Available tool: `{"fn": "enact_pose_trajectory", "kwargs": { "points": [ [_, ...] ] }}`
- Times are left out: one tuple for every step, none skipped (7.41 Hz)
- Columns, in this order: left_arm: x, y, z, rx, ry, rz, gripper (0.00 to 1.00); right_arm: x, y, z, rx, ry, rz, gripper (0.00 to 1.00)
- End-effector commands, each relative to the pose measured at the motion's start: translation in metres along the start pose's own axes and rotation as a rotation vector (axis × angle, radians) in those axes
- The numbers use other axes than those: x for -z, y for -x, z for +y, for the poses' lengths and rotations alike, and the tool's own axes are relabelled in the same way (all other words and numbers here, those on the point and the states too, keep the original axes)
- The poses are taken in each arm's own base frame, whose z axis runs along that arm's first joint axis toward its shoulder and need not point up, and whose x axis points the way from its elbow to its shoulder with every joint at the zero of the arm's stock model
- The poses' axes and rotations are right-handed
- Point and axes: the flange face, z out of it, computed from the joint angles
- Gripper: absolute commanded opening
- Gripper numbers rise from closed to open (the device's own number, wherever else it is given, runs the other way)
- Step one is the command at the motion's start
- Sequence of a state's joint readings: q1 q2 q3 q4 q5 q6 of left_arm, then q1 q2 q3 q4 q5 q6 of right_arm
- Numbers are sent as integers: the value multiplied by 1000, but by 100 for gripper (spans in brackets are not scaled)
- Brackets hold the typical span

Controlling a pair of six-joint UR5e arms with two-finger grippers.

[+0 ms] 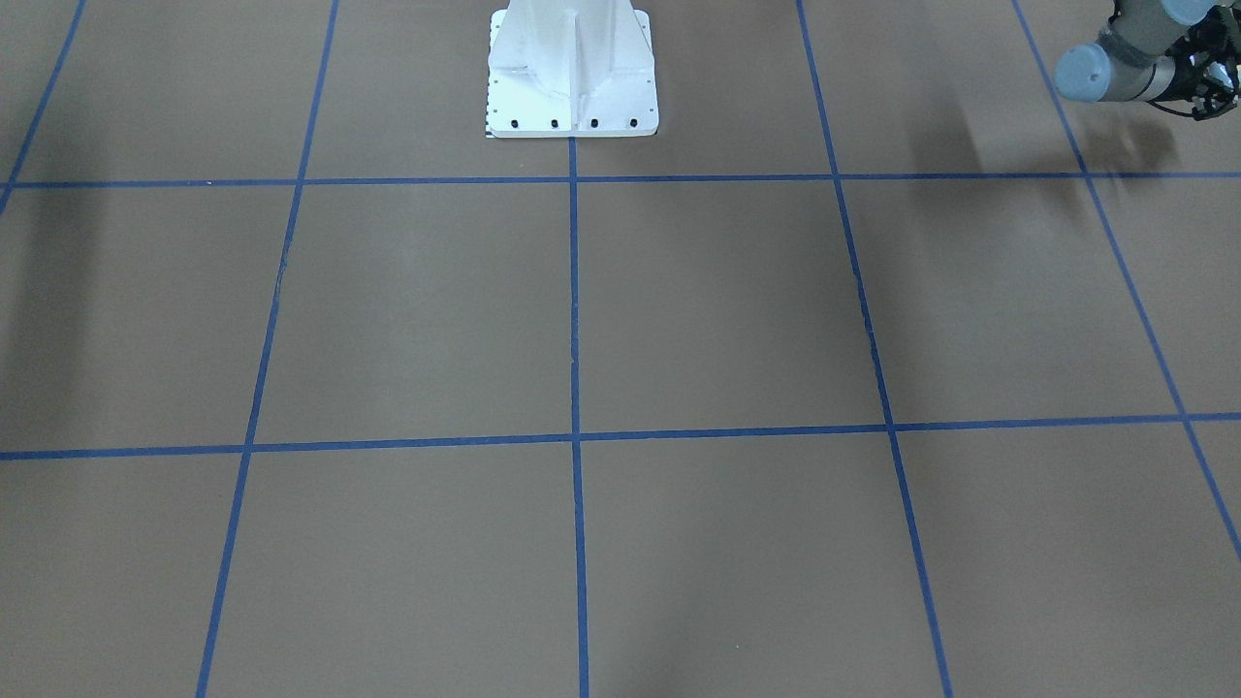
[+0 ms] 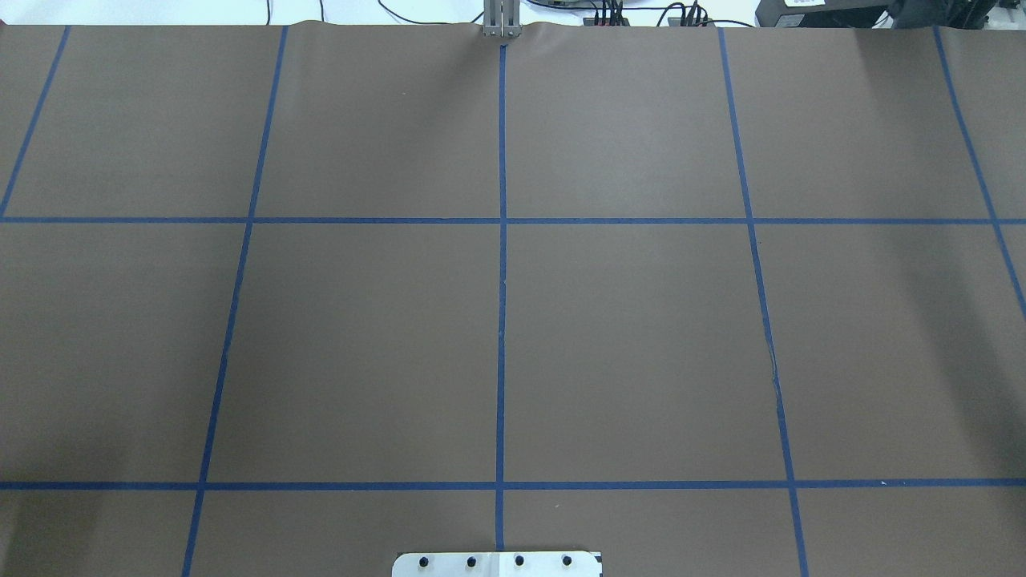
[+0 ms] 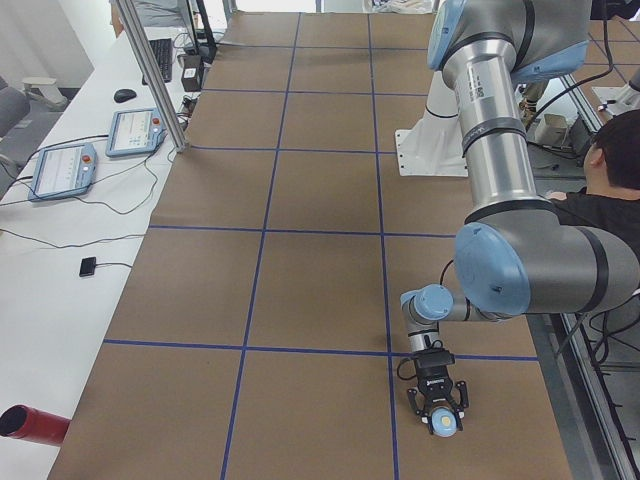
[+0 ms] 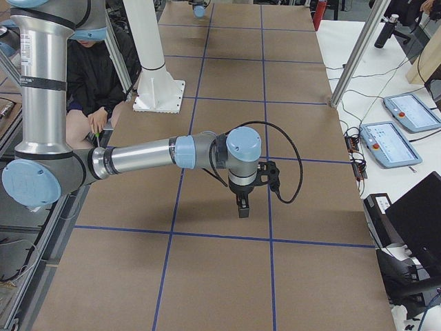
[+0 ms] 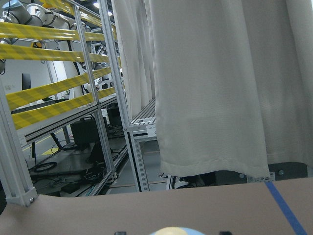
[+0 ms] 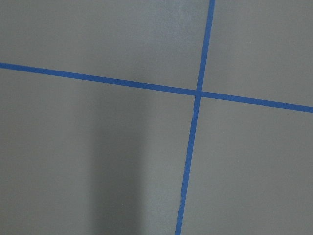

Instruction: Place and press bell with both arms

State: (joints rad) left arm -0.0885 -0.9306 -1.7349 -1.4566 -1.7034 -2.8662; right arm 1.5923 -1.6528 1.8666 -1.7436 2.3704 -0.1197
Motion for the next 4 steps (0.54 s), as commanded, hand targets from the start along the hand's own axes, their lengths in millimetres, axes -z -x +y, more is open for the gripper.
{"fn": "enact_pose_trajectory", "kwargs": {
  "points": [
    [15,4,-26,-92,34,-10,0,-1,-1,1,-4,4,-2,100],
    [16,-1,-34,-134,55,-24,0,-1,-1,1,-5,5,-2,100],
    [16,-9,-38,-217,51,5,0,-3,-3,2,-8,8,-2,100],
    [27,-28,-46,-271,60,65,0,-4,-4,1,-10,9,-1,100]
  ]
}}
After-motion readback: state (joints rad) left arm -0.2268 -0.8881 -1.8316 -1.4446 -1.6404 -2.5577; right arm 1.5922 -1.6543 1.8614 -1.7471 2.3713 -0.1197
